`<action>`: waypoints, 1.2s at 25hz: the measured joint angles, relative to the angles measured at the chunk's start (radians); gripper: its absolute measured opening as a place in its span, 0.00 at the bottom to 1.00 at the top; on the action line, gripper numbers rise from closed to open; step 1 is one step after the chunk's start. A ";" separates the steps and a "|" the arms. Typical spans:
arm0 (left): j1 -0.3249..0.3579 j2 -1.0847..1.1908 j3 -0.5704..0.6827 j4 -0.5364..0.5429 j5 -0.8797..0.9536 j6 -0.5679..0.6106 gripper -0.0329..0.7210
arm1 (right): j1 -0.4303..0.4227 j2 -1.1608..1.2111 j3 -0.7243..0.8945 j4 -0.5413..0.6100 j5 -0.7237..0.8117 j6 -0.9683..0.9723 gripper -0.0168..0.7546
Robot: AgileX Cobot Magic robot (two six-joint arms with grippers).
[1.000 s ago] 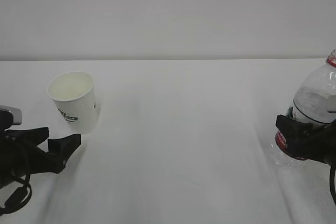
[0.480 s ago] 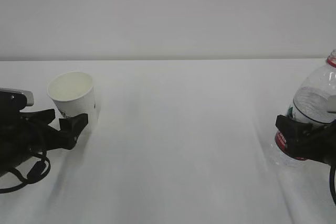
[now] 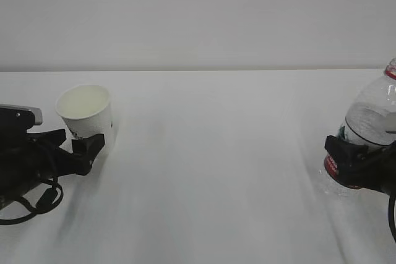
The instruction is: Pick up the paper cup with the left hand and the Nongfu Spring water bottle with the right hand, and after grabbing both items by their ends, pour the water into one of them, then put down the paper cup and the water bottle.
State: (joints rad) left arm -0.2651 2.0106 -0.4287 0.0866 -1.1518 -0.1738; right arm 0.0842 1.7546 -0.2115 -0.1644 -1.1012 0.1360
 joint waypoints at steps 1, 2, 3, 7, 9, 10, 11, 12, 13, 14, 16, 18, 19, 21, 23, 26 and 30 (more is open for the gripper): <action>0.000 0.002 -0.005 0.000 0.000 0.000 0.96 | 0.000 0.000 0.000 0.000 0.000 0.000 0.65; 0.000 0.006 -0.014 0.000 0.000 0.000 0.96 | 0.000 0.000 0.000 0.000 0.000 0.000 0.65; 0.000 0.013 -0.025 0.000 0.000 0.000 0.96 | 0.000 0.000 0.000 0.000 0.000 0.000 0.65; 0.000 0.047 -0.056 0.007 0.000 0.000 0.96 | 0.000 0.000 0.000 0.000 0.000 0.000 0.65; 0.000 0.053 -0.061 0.010 0.000 0.000 0.96 | 0.000 0.000 0.000 0.000 0.000 0.000 0.65; 0.000 0.053 -0.062 0.012 0.000 0.000 0.96 | 0.000 0.000 0.000 0.000 0.000 0.000 0.65; 0.000 0.053 -0.062 0.012 0.000 0.000 0.96 | 0.000 0.000 0.000 0.000 0.000 0.000 0.65; 0.000 0.053 -0.062 0.012 0.000 0.000 0.96 | 0.000 0.000 0.000 0.000 0.000 0.000 0.65; 0.000 0.054 -0.062 0.012 0.000 0.000 0.96 | 0.000 0.000 0.000 0.000 0.000 0.000 0.65; 0.000 0.054 -0.062 0.008 0.000 0.000 0.96 | 0.000 0.000 0.000 0.000 0.000 0.000 0.65; 0.000 0.054 -0.062 0.003 0.000 0.000 0.96 | 0.000 0.000 0.000 0.000 0.000 0.000 0.65; 0.000 0.054 -0.062 0.001 0.000 0.000 0.96 | 0.000 0.000 0.000 0.000 0.000 0.000 0.65; 0.000 0.055 -0.064 0.001 0.000 0.000 0.96 | 0.000 0.000 0.000 0.000 0.000 0.000 0.65; 0.000 0.058 -0.077 0.005 0.000 0.000 0.96 | 0.000 0.000 0.000 0.000 0.000 0.000 0.65; 0.000 0.063 -0.091 0.021 0.000 0.000 0.96 | 0.000 0.000 0.000 0.000 0.000 0.000 0.65; 0.000 0.077 -0.110 0.028 0.000 0.000 0.96 | 0.000 0.000 0.000 0.000 0.002 0.000 0.65; 0.000 0.095 -0.126 0.031 0.000 0.000 0.96 | 0.000 0.000 0.000 0.000 0.002 0.000 0.65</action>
State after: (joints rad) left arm -0.2651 2.1059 -0.5544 0.1175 -1.1518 -0.1738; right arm 0.0842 1.7546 -0.2115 -0.1648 -1.0996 0.1360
